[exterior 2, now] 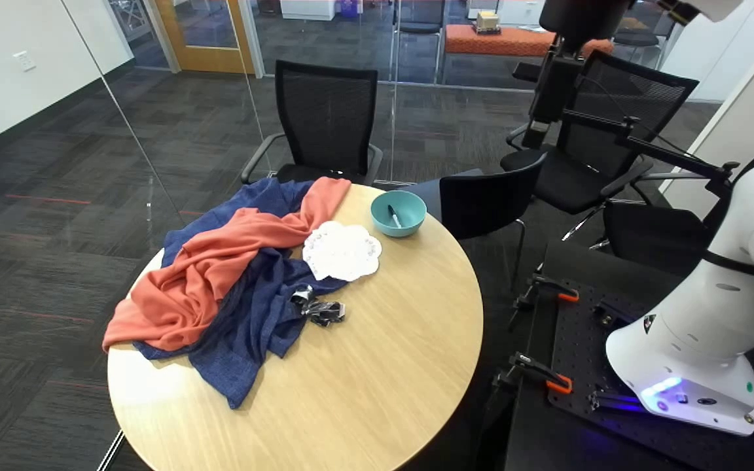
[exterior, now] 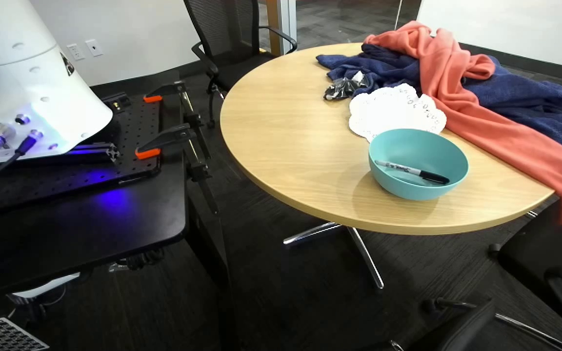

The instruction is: Put the marker in the bowl on the table

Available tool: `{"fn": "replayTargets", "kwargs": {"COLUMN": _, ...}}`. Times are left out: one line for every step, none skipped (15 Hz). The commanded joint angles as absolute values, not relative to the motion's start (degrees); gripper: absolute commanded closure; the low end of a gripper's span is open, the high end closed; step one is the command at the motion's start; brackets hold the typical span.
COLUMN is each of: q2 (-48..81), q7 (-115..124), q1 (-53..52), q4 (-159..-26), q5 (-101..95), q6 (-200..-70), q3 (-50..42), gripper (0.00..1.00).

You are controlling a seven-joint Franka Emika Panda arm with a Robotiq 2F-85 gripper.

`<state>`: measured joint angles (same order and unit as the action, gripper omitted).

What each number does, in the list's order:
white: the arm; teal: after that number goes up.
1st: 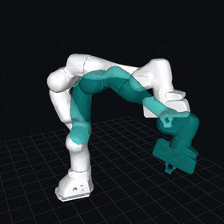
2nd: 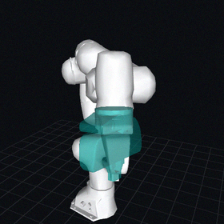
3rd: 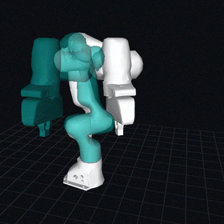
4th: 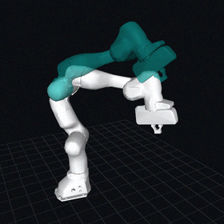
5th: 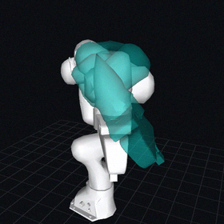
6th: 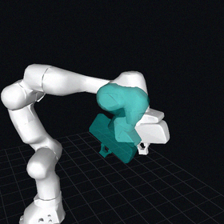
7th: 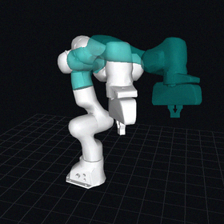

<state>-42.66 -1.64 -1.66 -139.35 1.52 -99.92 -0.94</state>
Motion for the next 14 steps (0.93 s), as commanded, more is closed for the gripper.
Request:
{"fn": "replayTargets", "kwargs": {"q2": -36.1, "q7": 2.3, "q1": 2.4, "q4": -139.0, "q5": -0.1, "q6": -108.5, "q3": -1.6, "gripper": 0.0}}
{"fn": "replayTargets", "kwargs": {"q2": -33.6, "q7": 3.5, "q1": 3.8, "q4": -139.0, "q5": -0.5, "q6": -111.6, "q3": -1.9, "gripper": 0.0}}
{"fn": "replayTargets", "kwargs": {"q2": -31.1, "q7": 4.8, "q1": 5.0, "q4": -138.8, "q5": -1.0, "q6": -114.4, "q3": -2.0, "gripper": 0.0}}
{"fn": "replayTargets", "kwargs": {"q2": -28.2, "q7": 6.1, "q1": 6.1, "q4": -138.6, "q5": -1.1, "q6": -117.1, "q3": -2.4, "gripper": 0.0}}
{"fn": "replayTargets", "kwargs": {"q2": -25.7, "q7": 7.1, "q1": 7.0, "q4": -138.4, "q5": -1.2, "q6": -119.8, "q3": -2.7, "gripper": 0.0}}
{"fn": "replayTargets", "kwargs": {"q2": -22.7, "q7": 8.2, "q1": 7.8, "q4": -138.1, "q5": -1.2, "q6": -122.9, "q3": -3.0, "gripper": 0.0}}
{"fn": "replayTargets", "kwargs": {"q2": -19.6, "q7": 9.4, "q1": 8.6, "q4": -137.5, "q5": -1.5, "q6": -125.4, "q3": -3.3, "gripper": 0.0}}
{"fn": "replayTargets", "kwargs": {"q2": -16.3, "q7": 10.2, "q1": 9.4, "q4": -137.0, "q5": -1.9, "q6": -128.1, "q3": -3.5, "gripper": 0.0}}
{"fn": "replayTargets", "kwargs": {"q2": -13.1, "q7": 10.6, "q1": 9.7, "q4": -136.2, "q5": -1.6, "q6": -129.8, "q3": -4.0, "gripper": 0.0}}
{"fn": "replayTargets", "kwargs": {"q2": -9.5, "q7": 11.3, "q1": 10.1, "q4": -135.3, "q5": -2.0, "q6": -132.1, "q3": -4.4, "gripper": 0.0}}
{"fn": "replayTargets", "kwargs": {"q2": -6.4, "q7": 11.7, "q1": 10.3, "q4": -134.4, "q5": -2.0, "q6": -133.8, "q3": -4.9, "gripper": 0.0}}
{"fn": "replayTargets", "kwargs": {"q2": -3.1, "q7": 12.5, "q1": 10.4, "q4": -133.2, "q5": -2.0, "q6": -135.5, "q3": -5.4, "gripper": 0.0}}
{"fn": "replayTargets", "kwargs": {"q2": 0.2, "q7": 12.3, "q1": 10.3, "q4": -132.0, "q5": -1.5, "q6": -137.1, "q3": -6.0, "gripper": 0.0}}
{"fn": "replayTargets", "kwargs": {"q2": 3.4, "q7": 12.7, "q1": 10.2, "q4": -130.6, "q5": -1.3, "q6": -138.7, "q3": -6.5, "gripper": 0.0}}
